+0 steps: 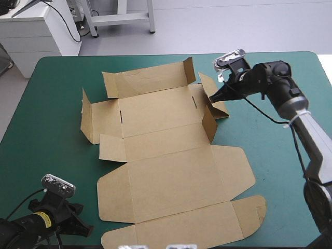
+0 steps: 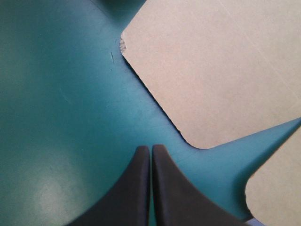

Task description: Fold the box

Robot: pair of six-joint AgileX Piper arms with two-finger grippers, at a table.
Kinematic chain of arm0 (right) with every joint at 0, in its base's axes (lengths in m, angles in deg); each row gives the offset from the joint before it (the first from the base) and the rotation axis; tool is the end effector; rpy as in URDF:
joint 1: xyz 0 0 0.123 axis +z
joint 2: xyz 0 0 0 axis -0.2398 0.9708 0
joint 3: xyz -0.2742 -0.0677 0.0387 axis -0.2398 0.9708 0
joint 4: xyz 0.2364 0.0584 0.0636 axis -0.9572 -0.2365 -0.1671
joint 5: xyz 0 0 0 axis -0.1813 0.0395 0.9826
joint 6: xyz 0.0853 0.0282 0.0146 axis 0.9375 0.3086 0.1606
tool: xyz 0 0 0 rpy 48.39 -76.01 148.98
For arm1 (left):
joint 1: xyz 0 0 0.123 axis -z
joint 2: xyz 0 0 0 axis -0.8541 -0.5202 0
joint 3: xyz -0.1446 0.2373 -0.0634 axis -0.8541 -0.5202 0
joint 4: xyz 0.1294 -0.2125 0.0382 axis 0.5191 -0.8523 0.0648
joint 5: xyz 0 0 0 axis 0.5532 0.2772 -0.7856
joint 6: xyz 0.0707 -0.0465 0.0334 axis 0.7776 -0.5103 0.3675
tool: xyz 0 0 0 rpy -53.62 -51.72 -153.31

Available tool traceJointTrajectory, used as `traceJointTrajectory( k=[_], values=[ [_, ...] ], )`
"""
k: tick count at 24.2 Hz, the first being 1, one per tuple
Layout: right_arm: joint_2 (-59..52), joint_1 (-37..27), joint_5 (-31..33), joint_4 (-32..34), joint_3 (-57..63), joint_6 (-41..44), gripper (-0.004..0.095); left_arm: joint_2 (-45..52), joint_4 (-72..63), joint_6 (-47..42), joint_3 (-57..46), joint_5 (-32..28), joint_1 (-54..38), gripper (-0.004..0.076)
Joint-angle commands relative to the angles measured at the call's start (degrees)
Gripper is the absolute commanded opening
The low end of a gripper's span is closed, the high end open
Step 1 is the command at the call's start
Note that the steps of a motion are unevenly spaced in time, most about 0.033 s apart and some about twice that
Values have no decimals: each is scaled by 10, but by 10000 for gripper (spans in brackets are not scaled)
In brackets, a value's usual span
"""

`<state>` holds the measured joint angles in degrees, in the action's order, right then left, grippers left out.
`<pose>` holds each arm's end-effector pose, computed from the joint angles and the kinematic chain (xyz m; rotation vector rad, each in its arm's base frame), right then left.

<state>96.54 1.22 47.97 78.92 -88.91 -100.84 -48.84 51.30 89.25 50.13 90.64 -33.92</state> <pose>0.3633 0.1063 0.3603 -0.6121 2.3672 0.1311 0.0623 -0.0298 0.2595 0.5274 2.4899 -0.1894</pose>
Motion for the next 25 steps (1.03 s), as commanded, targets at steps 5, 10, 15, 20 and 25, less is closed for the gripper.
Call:
traceJointTrajectory(
  k=[5,10,15,20,25],
  values=[
    [78,61,44,103,-123,39,220,-3,0,2,13,-23,3,-8],
    [134,76,52,115,-188,71,751,-3,1,1,13,-23,3,-8],
    [201,107,104,225,-242,116,760,-3,0,1,13,-23,3,-8],
    [241,117,133,278,-275,148,759,-3,0,1,13,-23,3,-8],
    [261,117,133,309,-284,176,747,-3,0,1,13,-23,3,-8]
  ],
)
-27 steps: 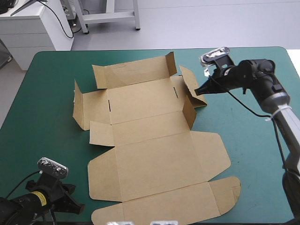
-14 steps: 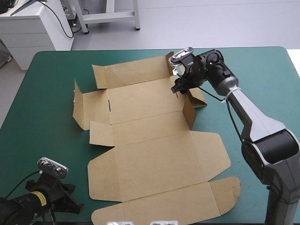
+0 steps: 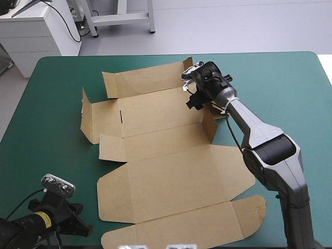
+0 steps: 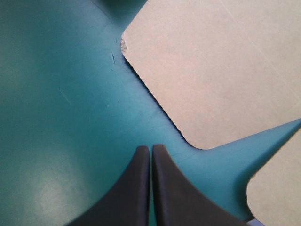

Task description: Fold the box

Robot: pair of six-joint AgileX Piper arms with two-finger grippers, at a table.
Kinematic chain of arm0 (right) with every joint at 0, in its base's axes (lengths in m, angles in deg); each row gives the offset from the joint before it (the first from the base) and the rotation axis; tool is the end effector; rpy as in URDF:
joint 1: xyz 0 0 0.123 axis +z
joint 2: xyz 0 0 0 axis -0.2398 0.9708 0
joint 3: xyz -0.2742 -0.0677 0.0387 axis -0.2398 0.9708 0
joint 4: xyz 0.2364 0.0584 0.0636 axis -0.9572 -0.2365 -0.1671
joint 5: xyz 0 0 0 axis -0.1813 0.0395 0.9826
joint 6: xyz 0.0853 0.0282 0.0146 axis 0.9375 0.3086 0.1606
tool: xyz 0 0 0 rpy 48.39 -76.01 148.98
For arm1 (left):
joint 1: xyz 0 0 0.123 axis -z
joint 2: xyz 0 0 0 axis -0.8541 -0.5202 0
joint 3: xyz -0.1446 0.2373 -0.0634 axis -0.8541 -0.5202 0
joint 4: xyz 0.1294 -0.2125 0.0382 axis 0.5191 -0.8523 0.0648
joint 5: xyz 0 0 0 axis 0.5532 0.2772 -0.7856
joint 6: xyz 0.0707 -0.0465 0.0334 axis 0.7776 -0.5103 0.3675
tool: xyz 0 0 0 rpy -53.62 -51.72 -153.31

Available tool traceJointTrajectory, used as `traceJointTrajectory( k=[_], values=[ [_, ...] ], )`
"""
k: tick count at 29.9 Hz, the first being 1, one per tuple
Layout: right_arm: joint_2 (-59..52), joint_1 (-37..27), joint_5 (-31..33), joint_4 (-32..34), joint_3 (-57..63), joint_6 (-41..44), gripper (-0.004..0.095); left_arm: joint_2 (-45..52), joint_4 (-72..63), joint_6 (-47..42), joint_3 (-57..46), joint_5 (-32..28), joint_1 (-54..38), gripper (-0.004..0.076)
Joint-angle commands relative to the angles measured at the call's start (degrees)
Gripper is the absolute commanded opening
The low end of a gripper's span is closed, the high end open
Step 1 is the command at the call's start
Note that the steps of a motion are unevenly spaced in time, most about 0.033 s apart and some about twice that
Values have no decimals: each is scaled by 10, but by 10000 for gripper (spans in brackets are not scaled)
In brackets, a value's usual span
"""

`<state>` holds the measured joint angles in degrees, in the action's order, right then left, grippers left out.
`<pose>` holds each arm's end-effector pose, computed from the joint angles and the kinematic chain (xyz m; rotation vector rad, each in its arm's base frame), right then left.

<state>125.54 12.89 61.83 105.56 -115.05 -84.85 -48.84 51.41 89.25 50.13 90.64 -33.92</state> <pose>0.4435 0.1914 0.2698 -0.7148 2.5569 -0.3346 0.0624 -0.0296 0.2595 0.5279 2.4895 -0.1870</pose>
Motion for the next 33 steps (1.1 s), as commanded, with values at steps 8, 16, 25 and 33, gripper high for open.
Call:
traceJointTrajectory(
  k=[8,16,25,33],
  values=[
    [-8,-3,-3,75,-23,32,508,-3,-1,2,13,-23,3,-8],
    [-4,-3,-30,78,-27,57,303,-3,-1,2,13,-22,3,-8],
    [-4,-6,-31,76,-52,57,250,-3,-3,2,13,-22,3,-8],
    [-4,-8,-12,74,-52,57,250,-3,-5,2,13,-21,3,-8]
  ],
)
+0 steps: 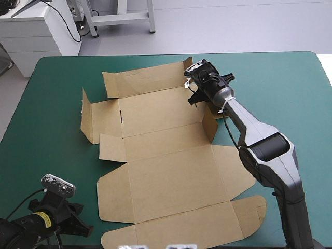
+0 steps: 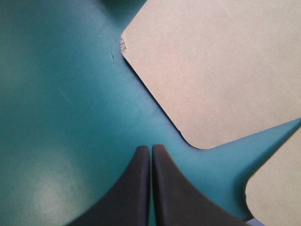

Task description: Fold the box

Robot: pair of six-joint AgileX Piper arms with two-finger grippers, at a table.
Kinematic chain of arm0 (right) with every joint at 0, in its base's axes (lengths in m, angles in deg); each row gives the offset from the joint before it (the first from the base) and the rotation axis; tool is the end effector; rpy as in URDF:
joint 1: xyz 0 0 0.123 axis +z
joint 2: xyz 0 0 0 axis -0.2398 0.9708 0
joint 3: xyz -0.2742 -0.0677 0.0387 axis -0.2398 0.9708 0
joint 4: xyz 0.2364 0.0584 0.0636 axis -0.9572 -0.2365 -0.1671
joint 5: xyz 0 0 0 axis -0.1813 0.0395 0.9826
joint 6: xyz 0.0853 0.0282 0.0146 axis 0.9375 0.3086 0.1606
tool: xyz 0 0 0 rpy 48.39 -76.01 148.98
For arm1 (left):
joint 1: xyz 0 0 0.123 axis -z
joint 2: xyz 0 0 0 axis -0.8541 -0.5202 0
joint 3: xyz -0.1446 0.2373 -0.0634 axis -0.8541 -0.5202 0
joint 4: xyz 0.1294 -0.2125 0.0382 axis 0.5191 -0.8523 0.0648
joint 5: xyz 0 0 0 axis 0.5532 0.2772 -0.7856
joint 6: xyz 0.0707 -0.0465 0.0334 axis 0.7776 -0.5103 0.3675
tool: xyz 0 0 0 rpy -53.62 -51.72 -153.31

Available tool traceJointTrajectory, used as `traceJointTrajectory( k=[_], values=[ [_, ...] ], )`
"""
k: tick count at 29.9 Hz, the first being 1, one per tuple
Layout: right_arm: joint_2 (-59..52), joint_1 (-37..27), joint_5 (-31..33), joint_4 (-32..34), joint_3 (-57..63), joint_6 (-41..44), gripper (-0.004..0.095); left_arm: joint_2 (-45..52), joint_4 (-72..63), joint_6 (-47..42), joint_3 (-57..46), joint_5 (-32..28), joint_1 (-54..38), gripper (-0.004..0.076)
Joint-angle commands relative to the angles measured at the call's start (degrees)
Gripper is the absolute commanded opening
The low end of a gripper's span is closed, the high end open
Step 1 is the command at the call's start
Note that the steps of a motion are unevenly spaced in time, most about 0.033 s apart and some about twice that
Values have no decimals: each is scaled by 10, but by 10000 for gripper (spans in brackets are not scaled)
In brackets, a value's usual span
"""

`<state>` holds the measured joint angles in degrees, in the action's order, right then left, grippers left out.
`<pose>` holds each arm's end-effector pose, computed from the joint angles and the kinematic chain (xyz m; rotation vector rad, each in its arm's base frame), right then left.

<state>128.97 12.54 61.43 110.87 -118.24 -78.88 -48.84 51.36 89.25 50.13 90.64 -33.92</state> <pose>0.4589 0.1880 0.2598 -0.5924 2.5387 -0.4161 0.0624 -0.0297 0.2595 0.5276 2.4897 -0.1881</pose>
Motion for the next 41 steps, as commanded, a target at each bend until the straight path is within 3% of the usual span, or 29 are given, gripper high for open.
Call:
traceJointTrajectory(
  k=[1,7,12,18,34,41],
  values=[
    [-38,-4,-8,21,-20,-2,250,-3,-4,2,12,-21,3,-8],
    [-27,-8,-7,21,-20,-2,203,-3,-6,2,9,-16,3,-8],
    [-21,-15,1,8,-21,-3,-20,-3,-7,2,2,-6,3,-8],
    [-21,-15,18,24,-35,-17,-19,-3,-7,2,2,-6,3,-8],
    [-70,-15,-2,-61,-73,-366,-20,-3,-7,2,2,-6,3,-8],
    [-106,-16,-1,-165,-73,-560,-20,-3,-7,2,2,-6,3,-8]
  ],
)
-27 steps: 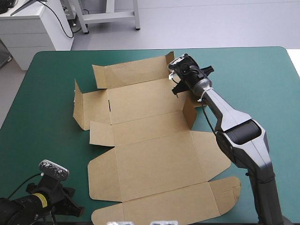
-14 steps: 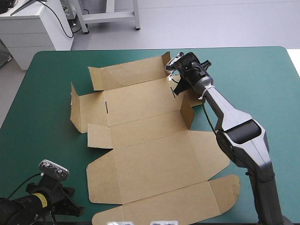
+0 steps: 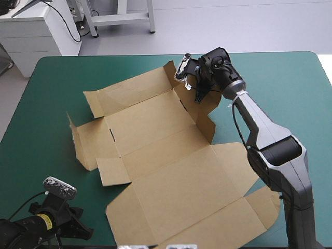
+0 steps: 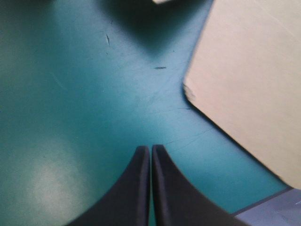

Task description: Fold the box

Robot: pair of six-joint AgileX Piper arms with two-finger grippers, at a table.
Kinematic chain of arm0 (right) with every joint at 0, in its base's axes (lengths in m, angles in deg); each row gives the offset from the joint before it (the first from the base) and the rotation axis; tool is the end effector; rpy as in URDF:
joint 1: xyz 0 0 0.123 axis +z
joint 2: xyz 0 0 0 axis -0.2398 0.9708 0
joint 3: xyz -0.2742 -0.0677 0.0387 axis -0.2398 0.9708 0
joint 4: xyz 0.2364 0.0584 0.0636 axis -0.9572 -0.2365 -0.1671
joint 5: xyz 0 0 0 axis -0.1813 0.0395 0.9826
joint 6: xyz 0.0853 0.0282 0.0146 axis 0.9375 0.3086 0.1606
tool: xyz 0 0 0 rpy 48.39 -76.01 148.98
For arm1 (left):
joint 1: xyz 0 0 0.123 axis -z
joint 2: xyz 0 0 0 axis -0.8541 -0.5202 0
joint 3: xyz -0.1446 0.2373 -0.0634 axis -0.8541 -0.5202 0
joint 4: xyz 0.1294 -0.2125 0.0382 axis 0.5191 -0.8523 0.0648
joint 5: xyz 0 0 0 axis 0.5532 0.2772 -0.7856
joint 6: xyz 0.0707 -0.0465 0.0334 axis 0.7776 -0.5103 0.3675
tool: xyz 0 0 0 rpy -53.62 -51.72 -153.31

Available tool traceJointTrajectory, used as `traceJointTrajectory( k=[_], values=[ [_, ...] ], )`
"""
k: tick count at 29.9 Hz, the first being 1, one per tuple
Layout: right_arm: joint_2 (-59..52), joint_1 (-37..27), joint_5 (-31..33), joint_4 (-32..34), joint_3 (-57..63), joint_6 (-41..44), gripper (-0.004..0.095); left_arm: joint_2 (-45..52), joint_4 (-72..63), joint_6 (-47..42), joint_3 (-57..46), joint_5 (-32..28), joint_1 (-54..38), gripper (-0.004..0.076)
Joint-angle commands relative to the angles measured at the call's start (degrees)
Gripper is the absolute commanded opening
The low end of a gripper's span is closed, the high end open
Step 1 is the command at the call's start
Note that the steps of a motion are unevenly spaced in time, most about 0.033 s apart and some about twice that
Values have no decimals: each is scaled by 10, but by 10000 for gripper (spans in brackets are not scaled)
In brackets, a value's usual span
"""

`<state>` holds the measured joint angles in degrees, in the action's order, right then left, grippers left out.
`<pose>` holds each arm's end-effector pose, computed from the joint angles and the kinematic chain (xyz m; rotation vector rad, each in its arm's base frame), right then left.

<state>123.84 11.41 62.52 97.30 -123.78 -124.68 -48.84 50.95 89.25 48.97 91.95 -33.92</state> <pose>0.4431 0.1901 0.3246 -1.4156 2.1549 -0.3739 0.0599 -0.0292 0.2523 0.5347 2.5329 -0.1870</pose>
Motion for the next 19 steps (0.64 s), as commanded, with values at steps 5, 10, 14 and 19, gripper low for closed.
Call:
traceJointTrajectory(
  k=[5,10,14,19],
  values=[
    [-68,-4,-23,-79,-17,-182,-20,-3,-3,2,13,-19,3,-8],
    [-72,-4,-24,-120,-17,-218,-21,-3,-3,1,13,-19,3,-8],
    [-72,-4,-24,-173,-17,-274,-21,-3,-3,1,13,-19,3,-8],
    [-72,-3,-20,-235,-17,-340,-21,-3,-3,1,13,-19,3,-8]
  ],
)
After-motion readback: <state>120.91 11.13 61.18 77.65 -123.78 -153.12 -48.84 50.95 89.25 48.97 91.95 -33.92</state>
